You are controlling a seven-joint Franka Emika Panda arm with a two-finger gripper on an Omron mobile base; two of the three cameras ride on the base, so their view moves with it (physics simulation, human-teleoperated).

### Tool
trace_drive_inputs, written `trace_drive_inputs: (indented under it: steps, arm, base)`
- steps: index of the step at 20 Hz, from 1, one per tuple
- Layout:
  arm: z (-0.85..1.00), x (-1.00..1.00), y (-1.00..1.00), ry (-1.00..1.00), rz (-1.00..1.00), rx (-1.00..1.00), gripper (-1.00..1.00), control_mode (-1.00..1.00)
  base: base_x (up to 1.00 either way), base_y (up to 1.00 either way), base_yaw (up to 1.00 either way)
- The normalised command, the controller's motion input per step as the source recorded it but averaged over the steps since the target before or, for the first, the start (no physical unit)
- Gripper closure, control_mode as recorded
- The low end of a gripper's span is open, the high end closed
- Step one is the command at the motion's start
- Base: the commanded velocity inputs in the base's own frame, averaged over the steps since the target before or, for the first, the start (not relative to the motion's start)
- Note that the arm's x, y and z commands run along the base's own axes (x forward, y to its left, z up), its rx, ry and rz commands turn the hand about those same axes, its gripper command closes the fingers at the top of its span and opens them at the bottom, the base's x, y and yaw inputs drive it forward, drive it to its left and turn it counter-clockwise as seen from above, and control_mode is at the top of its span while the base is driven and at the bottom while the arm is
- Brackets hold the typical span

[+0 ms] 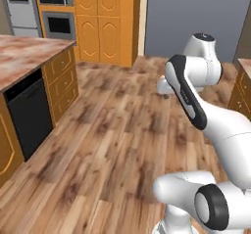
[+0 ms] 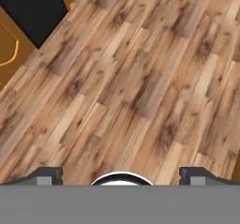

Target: Retrieve the fish from the fridge and place it on the saucepan with marinade on the stove.

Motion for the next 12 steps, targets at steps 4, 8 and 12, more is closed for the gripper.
trace_drive_inputs:
  steps: [4, 8, 12]
  arm:
    - [0.0, 0.0, 0.0, 0.0, 0.0, 0.0, -1.0, 1.0]
    - [0.0, 0.0, 0.0, 0.0, 0.0, 0.0, -1.0, 1.0]
    - [0.0, 0.0, 0.0, 0.0, 0.0, 0.0, -1.0, 1.0]
  base:
    - [1.0, 0.11, 0.16]
    - [1.0, -0.01, 0.09]
    - [1.0, -0.2, 0.08]
